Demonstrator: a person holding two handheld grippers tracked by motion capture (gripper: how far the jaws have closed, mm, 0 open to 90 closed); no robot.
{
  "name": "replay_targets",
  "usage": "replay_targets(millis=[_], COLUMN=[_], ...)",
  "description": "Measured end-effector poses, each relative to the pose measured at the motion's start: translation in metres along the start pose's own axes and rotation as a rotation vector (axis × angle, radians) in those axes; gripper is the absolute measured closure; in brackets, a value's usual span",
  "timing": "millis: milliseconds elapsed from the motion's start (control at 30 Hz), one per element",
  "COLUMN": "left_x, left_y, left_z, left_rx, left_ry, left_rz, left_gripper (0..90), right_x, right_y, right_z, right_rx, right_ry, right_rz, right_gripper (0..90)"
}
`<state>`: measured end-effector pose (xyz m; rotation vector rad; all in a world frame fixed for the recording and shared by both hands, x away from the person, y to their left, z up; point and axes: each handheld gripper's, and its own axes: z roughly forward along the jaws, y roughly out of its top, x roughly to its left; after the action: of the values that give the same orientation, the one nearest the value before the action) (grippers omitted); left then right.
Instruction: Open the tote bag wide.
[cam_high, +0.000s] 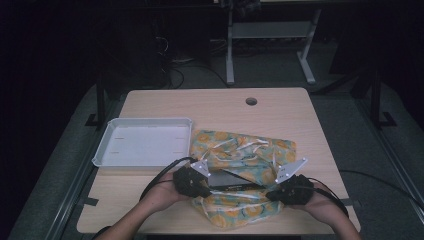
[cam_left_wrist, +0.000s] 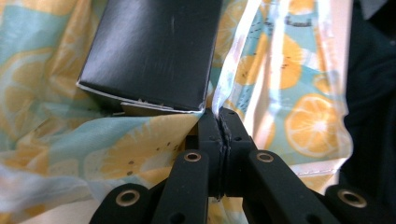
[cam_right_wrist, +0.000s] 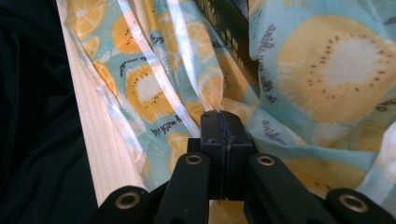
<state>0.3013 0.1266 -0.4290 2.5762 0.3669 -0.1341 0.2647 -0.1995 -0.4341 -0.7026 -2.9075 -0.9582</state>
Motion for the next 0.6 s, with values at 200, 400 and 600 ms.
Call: replay_targets(millis=[200, 400, 600], left_x=[0.010, 0.017, 0.017], left_y=[-0.001, -0.002, -0.004], left_z=[0.002, 0.003, 0.006], left_rx=[0.003, 0.009, 0.024], left_ry=[0.048, 0.064, 0.057], left_rz=[-0.019, -0.034, -0.031], left_gripper=[88.7, 88.5, 88.5], right_x=[0.000, 0.001, 0.002], right_y=[0.002, 0.006, 0.005], right_z=[0.008, 0.017, 0.023], right_rx=[0.006, 0.029, 0.047], right_ry=[0.003, 0.010, 0.007], right_rz=[-0.045, -0.046, -0.056], right_gripper=[88.6, 88.6, 88.6])
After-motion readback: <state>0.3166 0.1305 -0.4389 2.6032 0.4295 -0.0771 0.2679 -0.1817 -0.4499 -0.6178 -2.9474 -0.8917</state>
